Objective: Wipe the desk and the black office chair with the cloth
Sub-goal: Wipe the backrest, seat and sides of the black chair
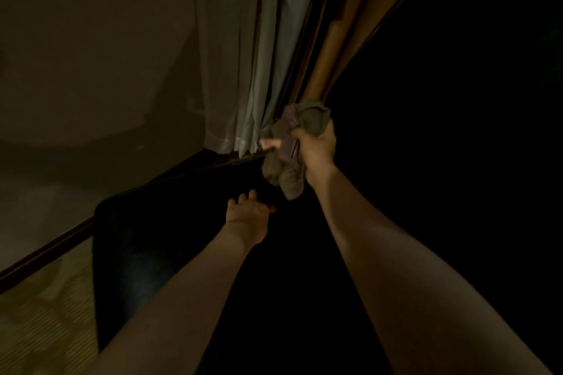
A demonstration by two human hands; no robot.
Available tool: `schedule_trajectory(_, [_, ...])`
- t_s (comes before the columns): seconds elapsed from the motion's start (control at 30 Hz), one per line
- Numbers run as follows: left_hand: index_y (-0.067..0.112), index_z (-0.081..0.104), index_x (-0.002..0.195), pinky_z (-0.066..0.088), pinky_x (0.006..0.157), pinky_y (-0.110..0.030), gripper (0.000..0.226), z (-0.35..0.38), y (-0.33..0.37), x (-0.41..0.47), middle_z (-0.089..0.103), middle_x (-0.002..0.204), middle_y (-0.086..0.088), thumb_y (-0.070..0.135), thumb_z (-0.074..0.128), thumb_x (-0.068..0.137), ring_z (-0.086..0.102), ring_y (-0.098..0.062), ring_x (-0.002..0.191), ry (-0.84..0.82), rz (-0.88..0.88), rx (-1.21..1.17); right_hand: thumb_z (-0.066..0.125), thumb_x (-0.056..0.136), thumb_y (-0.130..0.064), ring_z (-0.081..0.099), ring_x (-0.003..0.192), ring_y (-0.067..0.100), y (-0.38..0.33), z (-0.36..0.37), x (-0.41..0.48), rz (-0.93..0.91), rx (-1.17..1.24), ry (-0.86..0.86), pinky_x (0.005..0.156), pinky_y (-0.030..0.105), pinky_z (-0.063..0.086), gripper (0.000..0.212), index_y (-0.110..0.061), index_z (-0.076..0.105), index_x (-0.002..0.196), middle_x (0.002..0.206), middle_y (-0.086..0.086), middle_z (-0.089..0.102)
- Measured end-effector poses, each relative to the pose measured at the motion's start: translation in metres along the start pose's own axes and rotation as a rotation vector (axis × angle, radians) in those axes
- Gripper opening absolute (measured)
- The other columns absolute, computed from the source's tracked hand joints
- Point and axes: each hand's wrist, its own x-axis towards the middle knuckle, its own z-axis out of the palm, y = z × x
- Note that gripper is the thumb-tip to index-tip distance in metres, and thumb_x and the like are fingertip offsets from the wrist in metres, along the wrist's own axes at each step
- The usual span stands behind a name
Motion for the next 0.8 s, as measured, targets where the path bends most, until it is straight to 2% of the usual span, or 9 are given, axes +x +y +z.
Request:
schedule_trajectory(0.07, [0.036, 0.028, 0.145, 0.025, 0.108, -0.045, 0.052, -0.004, -0.004, -0.003, 0.024, 0.146, -0.012, 0.026, 0.045, 0.096, 0.026, -0.035, 0.134, 0.006, -0.015, -0.039, 0.064, 0.083, -0.002, 0.057, 0.112, 0.030, 0.007, -0.007, -0.005, -0.085, -0.200, -0.091, 0.094, 0.042, 0.049, 0.057, -0.010, 0.046, 0.136, 0.125, 0.013, 0.058])
schedule_trajectory(0.13, [0.034, 0.028, 0.145, 0.026, 0.107, -0.045, 0.051, -0.004, -0.010, -0.008, 0.025, 0.145, -0.012, 0.025, 0.044, 0.097, 0.027, -0.035, 0.133, -0.007, -0.057, -0.094, 0.065, 0.086, -0.011, 0.056, 0.113, 0.032, 0.008, -0.020, -0.013, -0.075, -0.336, -0.134, 0.094, 0.040, 0.048, 0.052, -0.012, 0.047, 0.135, 0.124, 0.013, 0.059])
schedule_trajectory(0.23, [0.029, 0.029, 0.145, 0.026, 0.107, -0.045, 0.050, 0.004, -0.014, -0.017, 0.027, 0.144, -0.014, 0.025, 0.043, 0.097, 0.028, -0.036, 0.133, -0.057, -0.055, -0.160, 0.059, 0.092, -0.033, 0.054, 0.112, 0.033, 0.020, -0.044, -0.034, -0.074, -0.812, -0.013, 0.087, 0.035, 0.045, 0.051, -0.023, 0.039, 0.138, 0.132, 0.011, 0.047])
schedule_trajectory(0.37, [0.023, 0.030, 0.146, 0.027, 0.108, -0.043, 0.050, 0.020, -0.010, -0.029, 0.029, 0.145, -0.015, 0.025, 0.043, 0.098, 0.031, -0.034, 0.132, -0.039, 0.008, -0.089, 0.053, 0.094, -0.024, 0.047, 0.116, 0.037, 0.067, -0.077, -0.072, -0.012, -0.998, 0.119, 0.084, 0.038, 0.043, 0.058, -0.025, 0.025, 0.145, 0.144, 0.014, 0.030])
schedule_trajectory(0.43, [0.021, 0.027, 0.147, 0.027, 0.108, -0.042, 0.051, 0.029, -0.009, -0.033, 0.028, 0.146, -0.015, 0.026, 0.042, 0.098, 0.030, -0.034, 0.133, -0.043, 0.056, -0.028, 0.057, 0.092, -0.026, 0.046, 0.114, 0.040, 0.090, -0.091, -0.075, 0.087, -0.971, 0.129, 0.082, 0.041, 0.043, 0.063, -0.020, 0.025, 0.146, 0.144, 0.018, 0.029])
schedule_trajectory(0.53, [0.020, 0.020, 0.149, 0.025, 0.109, -0.043, 0.057, 0.042, -0.004, -0.040, 0.023, 0.148, -0.015, 0.027, 0.044, 0.097, 0.028, -0.034, 0.134, -0.039, 0.089, 0.078, 0.063, 0.089, -0.025, 0.049, 0.113, 0.043, 0.108, -0.089, -0.067, 0.246, -0.741, 0.208, 0.083, 0.043, 0.043, 0.064, -0.012, 0.030, 0.142, 0.139, 0.023, 0.036])
schedule_trajectory(0.67, [0.021, 0.017, 0.149, 0.026, 0.108, -0.042, 0.060, 0.055, -0.005, -0.042, 0.019, 0.150, -0.013, 0.026, 0.045, 0.095, 0.027, -0.032, 0.135, 0.016, 0.067, 0.080, 0.059, 0.091, -0.021, 0.048, 0.119, 0.039, 0.102, -0.057, -0.049, 0.261, -0.631, 0.278, 0.089, 0.043, 0.044, 0.055, -0.010, 0.035, 0.140, 0.139, 0.022, 0.042])
schedule_trajectory(0.73, [0.022, 0.019, 0.148, 0.027, 0.108, -0.042, 0.058, 0.053, -0.012, -0.040, 0.021, 0.150, -0.011, 0.025, 0.043, 0.096, 0.028, -0.031, 0.136, 0.014, 0.070, 0.003, 0.061, 0.090, -0.021, 0.049, 0.120, 0.036, 0.092, -0.039, -0.034, 0.259, -0.574, 0.217, 0.092, 0.040, 0.044, 0.054, -0.010, 0.040, 0.138, 0.138, 0.017, 0.046])
schedule_trajectory(0.8, [0.022, 0.021, 0.148, 0.026, 0.110, -0.041, 0.057, 0.050, -0.021, -0.039, 0.022, 0.150, -0.011, 0.023, 0.042, 0.096, 0.028, -0.030, 0.137, -0.003, 0.073, -0.083, 0.066, 0.086, -0.012, 0.058, 0.110, 0.033, 0.081, -0.025, -0.020, 0.252, -0.387, -0.003, 0.090, 0.039, 0.047, 0.049, -0.008, 0.050, 0.131, 0.129, 0.016, 0.056])
